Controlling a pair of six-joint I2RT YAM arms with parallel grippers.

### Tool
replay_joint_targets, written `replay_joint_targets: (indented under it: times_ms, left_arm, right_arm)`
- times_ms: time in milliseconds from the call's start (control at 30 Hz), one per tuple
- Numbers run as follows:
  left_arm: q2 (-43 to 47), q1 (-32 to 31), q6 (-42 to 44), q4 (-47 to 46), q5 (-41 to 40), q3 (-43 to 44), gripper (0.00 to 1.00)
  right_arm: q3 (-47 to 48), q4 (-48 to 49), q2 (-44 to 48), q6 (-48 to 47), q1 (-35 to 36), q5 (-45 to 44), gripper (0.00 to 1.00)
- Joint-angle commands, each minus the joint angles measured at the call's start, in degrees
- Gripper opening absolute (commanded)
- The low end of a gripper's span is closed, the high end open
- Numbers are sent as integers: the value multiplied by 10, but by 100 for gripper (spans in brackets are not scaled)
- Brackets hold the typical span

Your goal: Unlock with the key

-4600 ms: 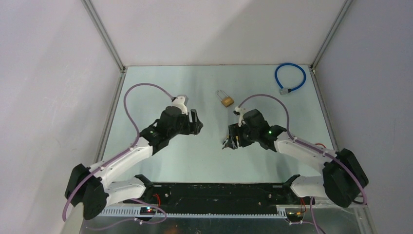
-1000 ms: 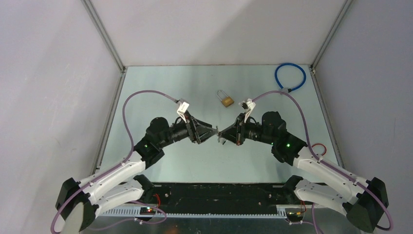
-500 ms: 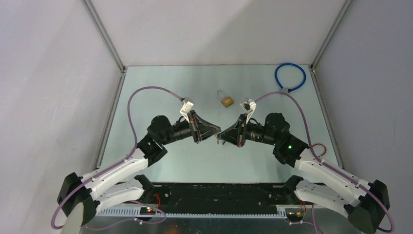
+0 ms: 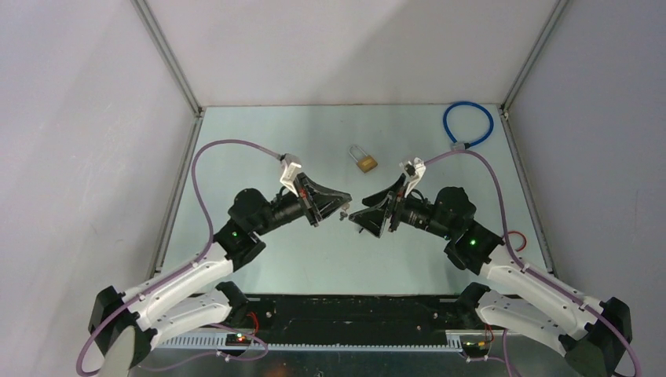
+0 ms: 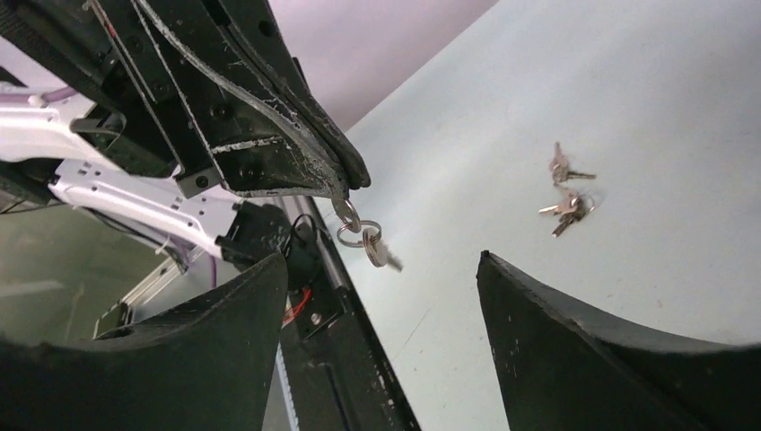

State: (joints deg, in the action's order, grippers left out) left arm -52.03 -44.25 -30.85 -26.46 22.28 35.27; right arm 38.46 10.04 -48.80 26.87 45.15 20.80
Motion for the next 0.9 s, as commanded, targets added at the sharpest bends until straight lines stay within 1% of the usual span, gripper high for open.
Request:
replay_joint_targets:
  times_ms: [0, 67, 100, 200, 267, 433, 500, 633, 767, 867]
  left_arm:
    - [-4, -1, 49, -20, -46, 38, 0]
    - [-15, -1, 53, -13, -52, 50, 0]
    - [-19, -1, 51, -9, -52, 56, 0]
    - [-33, -1, 45, -6, -56, 63, 0]
    - [-37, -1, 36, -5, -62, 67, 0]
    - [-43, -1, -5, -5, -82, 74, 0]
    - [-48, -1, -29, -5, -86, 77, 0]
    - [-58, -1, -75, -7, -82, 83, 0]
    - [-56, -2, -96, -11, -77, 85, 0]
    - [-52, -4, -104, -16, -79, 84, 0]
  right_arm:
    - [2, 58, 10, 8, -4, -67, 81]
    - [2, 65, 12, 37, -12, -101, 82]
    - [2, 69, 12, 40, -23, -104, 82]
    - [2, 102, 6, 56, -57, -37, 81]
    - [-10, 132, 4, 61, -68, -13, 81]
    - [-54, 259, -1, 88, -74, 15, 77]
    - [-62, 304, -14, 99, -74, 49, 73]
    - [-72, 375, -44, 118, -75, 73, 63]
    - [-76, 417, -67, 139, -75, 80, 50]
    - [-76, 432, -77, 146, -75, 82, 44]
